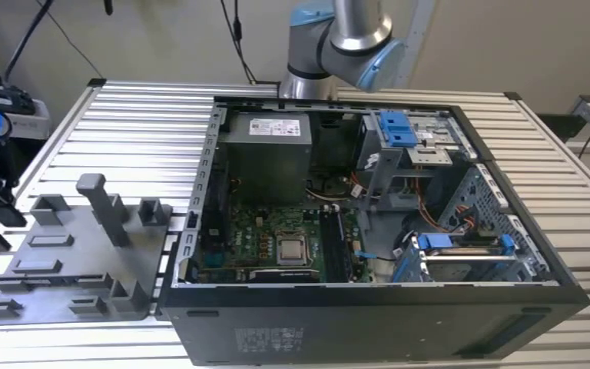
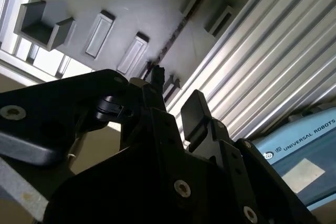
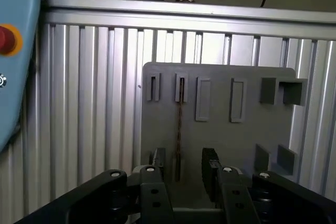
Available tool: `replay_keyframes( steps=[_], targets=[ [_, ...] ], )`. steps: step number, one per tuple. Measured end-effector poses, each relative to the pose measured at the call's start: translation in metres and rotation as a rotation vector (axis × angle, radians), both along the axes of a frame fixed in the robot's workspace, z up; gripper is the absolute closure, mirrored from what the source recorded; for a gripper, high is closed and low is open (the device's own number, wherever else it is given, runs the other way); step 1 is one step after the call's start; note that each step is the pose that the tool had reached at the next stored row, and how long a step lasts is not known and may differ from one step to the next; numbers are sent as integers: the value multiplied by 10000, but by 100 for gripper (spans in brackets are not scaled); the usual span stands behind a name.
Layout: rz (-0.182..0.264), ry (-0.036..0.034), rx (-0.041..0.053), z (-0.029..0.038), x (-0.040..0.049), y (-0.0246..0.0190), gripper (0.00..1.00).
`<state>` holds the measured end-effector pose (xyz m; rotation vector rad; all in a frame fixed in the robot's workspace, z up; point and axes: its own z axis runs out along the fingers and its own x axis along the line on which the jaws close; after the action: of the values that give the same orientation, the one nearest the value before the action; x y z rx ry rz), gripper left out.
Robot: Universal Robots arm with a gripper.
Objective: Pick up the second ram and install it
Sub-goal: 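Pick up the second ram and move it above second insertion slot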
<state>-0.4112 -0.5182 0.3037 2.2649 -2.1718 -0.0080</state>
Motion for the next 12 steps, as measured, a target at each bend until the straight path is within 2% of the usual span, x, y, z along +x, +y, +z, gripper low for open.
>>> replay_keyframes(
  steps=[6,7,9,12],
  targets=[
    [-1,-1,10,-83,0,0,58],
    [-1,-1,26,-93,0,-2,58],
    [0,-1,133,-108,0,-10,58],
    [-1,-2,142,-152,-1,-9,58]
  ],
)
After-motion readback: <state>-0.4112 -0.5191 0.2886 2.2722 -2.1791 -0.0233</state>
